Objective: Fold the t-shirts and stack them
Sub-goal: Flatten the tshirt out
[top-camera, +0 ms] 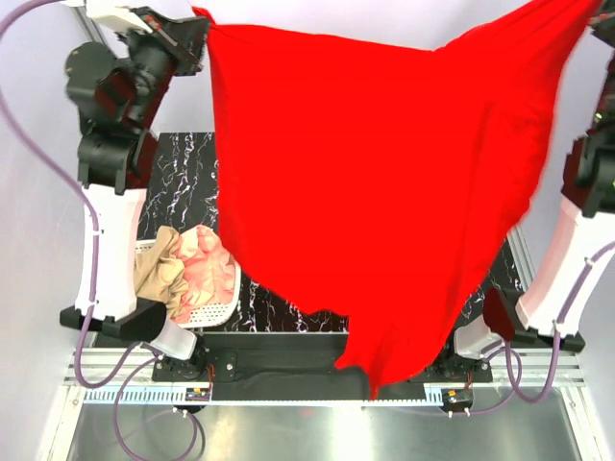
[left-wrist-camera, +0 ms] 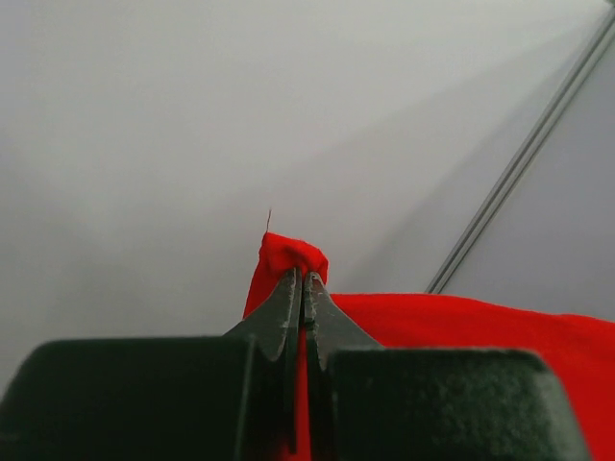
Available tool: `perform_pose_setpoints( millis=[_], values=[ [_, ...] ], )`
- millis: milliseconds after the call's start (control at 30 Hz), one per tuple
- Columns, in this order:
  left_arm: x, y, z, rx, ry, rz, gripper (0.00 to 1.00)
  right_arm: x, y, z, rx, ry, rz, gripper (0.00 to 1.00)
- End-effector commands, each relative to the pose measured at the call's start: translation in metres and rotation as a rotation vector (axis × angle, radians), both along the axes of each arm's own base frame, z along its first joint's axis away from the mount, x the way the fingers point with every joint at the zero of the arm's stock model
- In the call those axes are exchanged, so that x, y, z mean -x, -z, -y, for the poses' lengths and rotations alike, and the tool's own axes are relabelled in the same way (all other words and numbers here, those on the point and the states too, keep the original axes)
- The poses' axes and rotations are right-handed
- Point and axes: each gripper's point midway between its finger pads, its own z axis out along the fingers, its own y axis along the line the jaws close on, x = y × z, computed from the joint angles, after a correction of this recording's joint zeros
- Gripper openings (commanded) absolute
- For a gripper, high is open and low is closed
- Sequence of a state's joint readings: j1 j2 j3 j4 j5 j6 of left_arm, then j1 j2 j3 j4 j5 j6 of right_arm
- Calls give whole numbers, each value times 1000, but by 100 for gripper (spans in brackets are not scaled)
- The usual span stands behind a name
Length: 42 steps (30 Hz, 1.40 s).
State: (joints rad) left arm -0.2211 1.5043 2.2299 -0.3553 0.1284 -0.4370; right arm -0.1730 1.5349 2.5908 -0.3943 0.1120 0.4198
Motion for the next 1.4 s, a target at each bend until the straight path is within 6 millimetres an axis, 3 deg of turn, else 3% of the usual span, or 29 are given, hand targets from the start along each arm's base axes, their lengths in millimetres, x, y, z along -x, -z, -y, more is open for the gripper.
perform_pose_setpoints(
  millis=[0,167,200,267,300,400,433,600,733,800,867,967,1000,1067,1100,1133,1167,1200,1267,1300,1367],
  values=[
    [42,-54,-13,41,-14,166,0,41,-29,-4,24,17,115,0],
    [57,-48,-15,44,-3,153,0,71,-31,-9,24,21,131,0],
    [70,-53,-18,47,-3,170,0,78,-32,-10,26,26,135,0],
    [76,-46,-19,42,-4,157,0,96,-33,-12,24,31,141,0],
    [91,-51,-23,45,-8,179,0,101,-32,-12,26,35,140,0],
    [103,-44,-27,42,-16,171,0,129,-34,-16,33,45,158,0],
    [119,-49,-31,47,-17,193,0,142,-36,-17,35,52,172,0],
    [150,-51,-39,55,-24,215,0,186,-40,-24,42,58,220,0],
    [166,-60,-43,67,-28,242,0,197,-45,-26,43,57,248,0],
    [162,-62,-43,69,-30,238,0,195,-47,-26,45,56,254,0],
    [159,-65,-42,73,-27,240,0,183,-46,-23,42,59,239,0],
    [132,-55,-36,67,-24,194,0,149,-37,-16,35,67,183,0],
    [120,-50,-33,64,-24,174,0,124,-26,-11,28,68,132,0],
    [96,-33,-27,60,-20,128,0,97,-15,-6,30,77,86,0],
    [79,-24,-24,57,-21,107,0,65,4,0,22,80,12,0],
    [68,-15,-21,58,-17,82,0,49,14,3,20,80,-19,0],
    [50,4,-17,50,-17,32,0,36,21,6,23,86,-41,0],
    [37,15,-14,49,-17,11,0,4,49,12,16,87,-122,0],
    [5,47,-5,37,-9,-64,0,-24,72,17,20,93,-174,0],
    [-13,70,-1,29,-8,-105,0,-52,106,23,11,94,-256,0],
    [-50,114,8,7,-3,-201,0,-78,136,29,-3,99,-307,0]
  ],
)
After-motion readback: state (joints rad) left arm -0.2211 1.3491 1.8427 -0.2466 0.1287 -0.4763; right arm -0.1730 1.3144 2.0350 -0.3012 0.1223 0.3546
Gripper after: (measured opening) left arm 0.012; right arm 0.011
